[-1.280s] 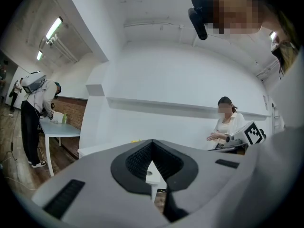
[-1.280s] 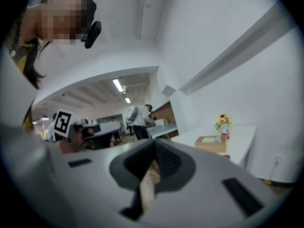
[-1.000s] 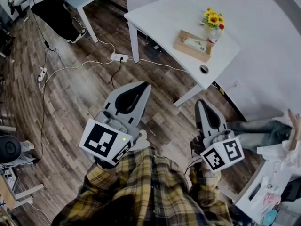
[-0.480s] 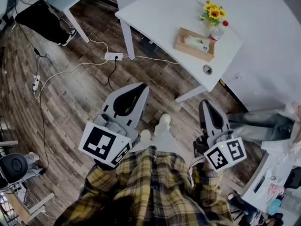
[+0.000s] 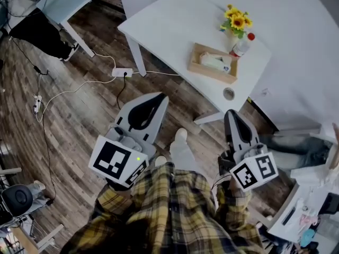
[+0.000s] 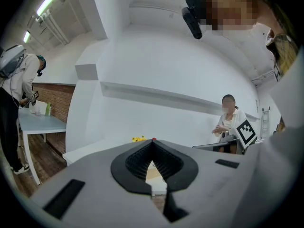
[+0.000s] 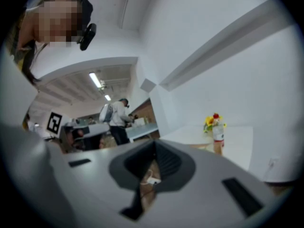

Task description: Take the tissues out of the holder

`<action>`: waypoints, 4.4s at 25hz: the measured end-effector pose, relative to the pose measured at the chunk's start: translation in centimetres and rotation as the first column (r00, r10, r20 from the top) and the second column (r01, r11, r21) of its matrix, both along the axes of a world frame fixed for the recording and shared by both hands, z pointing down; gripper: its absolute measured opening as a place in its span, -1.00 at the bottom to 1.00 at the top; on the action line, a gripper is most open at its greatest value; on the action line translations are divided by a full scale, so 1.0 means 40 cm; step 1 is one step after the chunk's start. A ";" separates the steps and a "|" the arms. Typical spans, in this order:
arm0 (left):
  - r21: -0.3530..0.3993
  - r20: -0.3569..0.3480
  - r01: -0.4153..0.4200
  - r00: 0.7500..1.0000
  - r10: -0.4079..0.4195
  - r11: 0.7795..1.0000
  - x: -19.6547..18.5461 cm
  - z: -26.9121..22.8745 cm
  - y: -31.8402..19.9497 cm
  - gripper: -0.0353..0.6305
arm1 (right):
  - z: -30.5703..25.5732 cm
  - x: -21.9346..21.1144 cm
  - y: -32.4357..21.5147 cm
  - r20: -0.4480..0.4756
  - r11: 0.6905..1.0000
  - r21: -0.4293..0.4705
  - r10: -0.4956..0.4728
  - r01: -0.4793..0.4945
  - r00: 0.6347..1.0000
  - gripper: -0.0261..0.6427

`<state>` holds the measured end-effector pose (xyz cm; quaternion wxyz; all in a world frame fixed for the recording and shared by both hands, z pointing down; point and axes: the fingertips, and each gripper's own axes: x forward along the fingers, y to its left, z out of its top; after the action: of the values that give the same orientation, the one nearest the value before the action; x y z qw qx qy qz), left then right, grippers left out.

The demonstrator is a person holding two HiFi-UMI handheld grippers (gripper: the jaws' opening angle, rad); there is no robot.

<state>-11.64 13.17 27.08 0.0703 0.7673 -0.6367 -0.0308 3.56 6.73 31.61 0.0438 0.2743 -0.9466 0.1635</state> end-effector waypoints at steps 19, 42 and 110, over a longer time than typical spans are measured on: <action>0.023 0.038 0.022 0.999 -0.023 0.999 0.000 -0.060 -0.413 -0.85 | -0.060 0.008 -0.412 0.043 0.999 0.034 -0.010 0.009 0.999 -0.89; -0.045 -0.005 -0.405 0.914 0.406 0.913 -0.154 -0.007 -0.872 -0.85 | -0.049 -0.203 -0.754 0.008 0.955 0.017 0.296 -0.296 0.955 -0.89; -0.793 -0.019 -0.572 0.367 0.930 0.210 0.221 0.595 -0.740 -0.14 | 0.103 -0.038 -0.788 0.033 0.878 -0.172 0.458 -0.446 0.888 -0.89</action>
<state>-2.79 -16.44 50.87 0.1979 0.8721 -0.1092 0.4340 2.06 -24.78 35.72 -0.0080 0.4771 -0.8412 0.2543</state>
